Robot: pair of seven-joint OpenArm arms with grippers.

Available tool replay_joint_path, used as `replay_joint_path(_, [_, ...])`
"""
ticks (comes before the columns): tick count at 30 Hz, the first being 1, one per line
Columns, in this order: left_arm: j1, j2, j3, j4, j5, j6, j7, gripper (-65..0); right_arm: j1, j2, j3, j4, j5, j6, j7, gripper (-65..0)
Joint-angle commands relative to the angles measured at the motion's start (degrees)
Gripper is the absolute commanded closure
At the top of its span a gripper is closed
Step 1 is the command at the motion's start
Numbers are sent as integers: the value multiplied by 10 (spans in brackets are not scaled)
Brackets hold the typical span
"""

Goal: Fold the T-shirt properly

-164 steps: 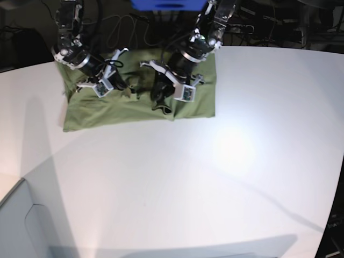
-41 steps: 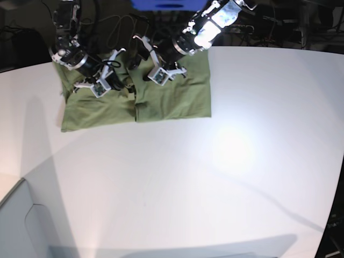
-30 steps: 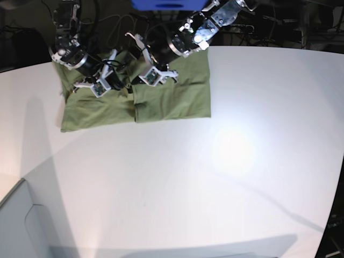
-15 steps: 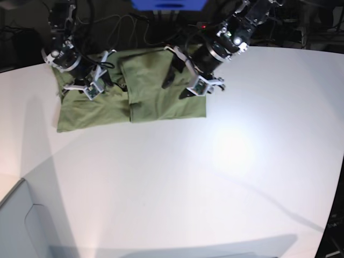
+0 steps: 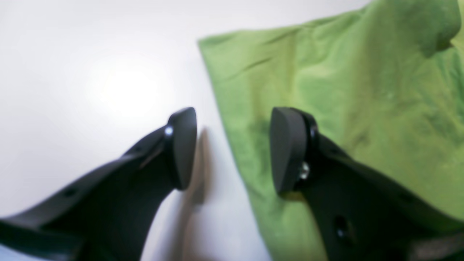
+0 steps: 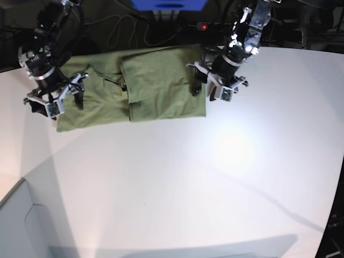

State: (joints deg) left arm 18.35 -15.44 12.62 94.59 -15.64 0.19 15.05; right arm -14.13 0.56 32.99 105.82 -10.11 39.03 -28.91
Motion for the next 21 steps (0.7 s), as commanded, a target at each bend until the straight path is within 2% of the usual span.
replay_joint_path(1, [-3,5,-1,3,-2,-1,-15,-309,11,3,14,0,6,10,-7,-488])
replay_joint_path(7, [-4,13,-1,-7,-2,-2,-15,-309,50,-2,63,-51,7,10,-82,-521])
replay_joint_path(21, [2,10,-4,-7,-1,-2,-15,-309,50,-22,68,-111,7,10,-84,-517])
